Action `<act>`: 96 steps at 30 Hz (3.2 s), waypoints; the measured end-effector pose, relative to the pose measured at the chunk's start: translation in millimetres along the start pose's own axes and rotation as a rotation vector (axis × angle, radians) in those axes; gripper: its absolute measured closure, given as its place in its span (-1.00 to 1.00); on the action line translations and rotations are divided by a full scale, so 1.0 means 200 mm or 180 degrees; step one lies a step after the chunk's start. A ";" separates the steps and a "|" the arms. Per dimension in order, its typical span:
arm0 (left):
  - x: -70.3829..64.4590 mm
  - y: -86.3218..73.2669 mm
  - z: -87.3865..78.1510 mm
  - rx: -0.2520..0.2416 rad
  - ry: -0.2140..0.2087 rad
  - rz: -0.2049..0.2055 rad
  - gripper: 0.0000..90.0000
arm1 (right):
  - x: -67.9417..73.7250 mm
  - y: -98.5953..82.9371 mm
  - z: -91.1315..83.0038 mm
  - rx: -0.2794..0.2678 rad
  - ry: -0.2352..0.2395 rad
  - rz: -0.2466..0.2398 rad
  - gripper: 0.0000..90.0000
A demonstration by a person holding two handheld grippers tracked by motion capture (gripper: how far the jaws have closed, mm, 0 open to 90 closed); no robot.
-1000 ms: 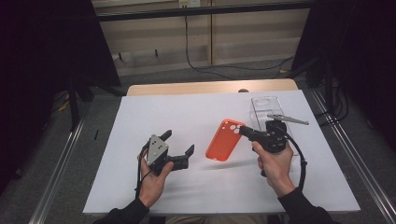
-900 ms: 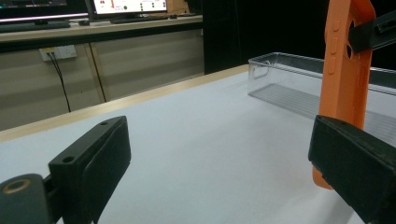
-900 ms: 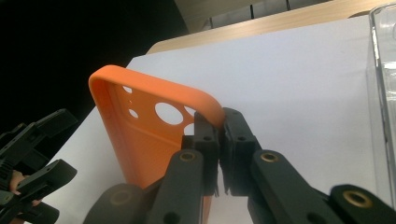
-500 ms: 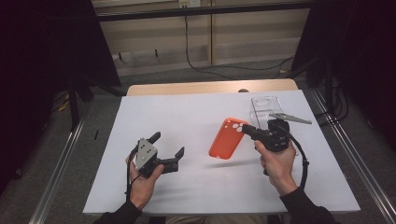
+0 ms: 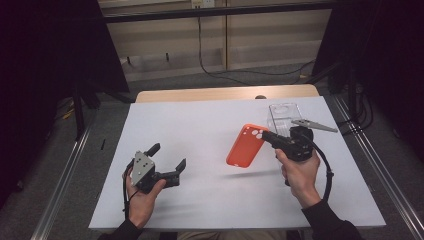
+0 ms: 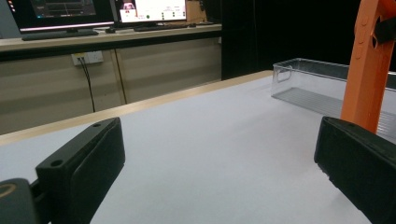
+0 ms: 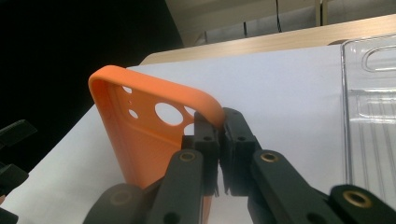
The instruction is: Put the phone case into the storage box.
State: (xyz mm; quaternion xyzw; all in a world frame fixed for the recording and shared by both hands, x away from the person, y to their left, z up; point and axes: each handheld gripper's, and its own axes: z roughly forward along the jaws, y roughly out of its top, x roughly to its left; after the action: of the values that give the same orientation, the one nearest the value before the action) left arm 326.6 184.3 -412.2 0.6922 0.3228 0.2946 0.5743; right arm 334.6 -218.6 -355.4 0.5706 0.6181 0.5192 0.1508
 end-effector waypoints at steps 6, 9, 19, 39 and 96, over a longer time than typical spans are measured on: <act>0.02 -0.01 -0.04 0.0017 0.0038 0.0011 -0.95 | -0.01 0.01 0.00 -0.0030 -0.0030 -0.0023 0.90; 0.02 -0.02 -0.05 -0.0001 0.0077 -0.0006 -0.95 | -0.02 0.02 -0.01 -0.0059 -0.0033 -0.0031 0.90; 0.05 -0.03 -0.10 0.0022 0.0214 0.0036 -0.94 | -0.03 0.05 -0.02 -0.0099 -0.0064 -0.0135 0.90; 0.11 -0.09 -0.13 0.0035 0.0319 -0.0090 -0.94 | -0.09 0.10 -0.04 -0.0265 -0.0149 -0.0188 0.90; 0.11 -0.09 -0.14 0.0033 0.0289 -0.0110 -0.94 | -0.26 0.40 -0.12 -0.0572 -0.0564 -0.0302 0.90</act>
State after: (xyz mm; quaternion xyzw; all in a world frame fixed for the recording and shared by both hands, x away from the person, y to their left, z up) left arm 317.3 221.0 -424.6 0.6754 0.3620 0.3141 0.5604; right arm 376.5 -290.2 -302.0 0.5686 0.5797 0.5123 0.2797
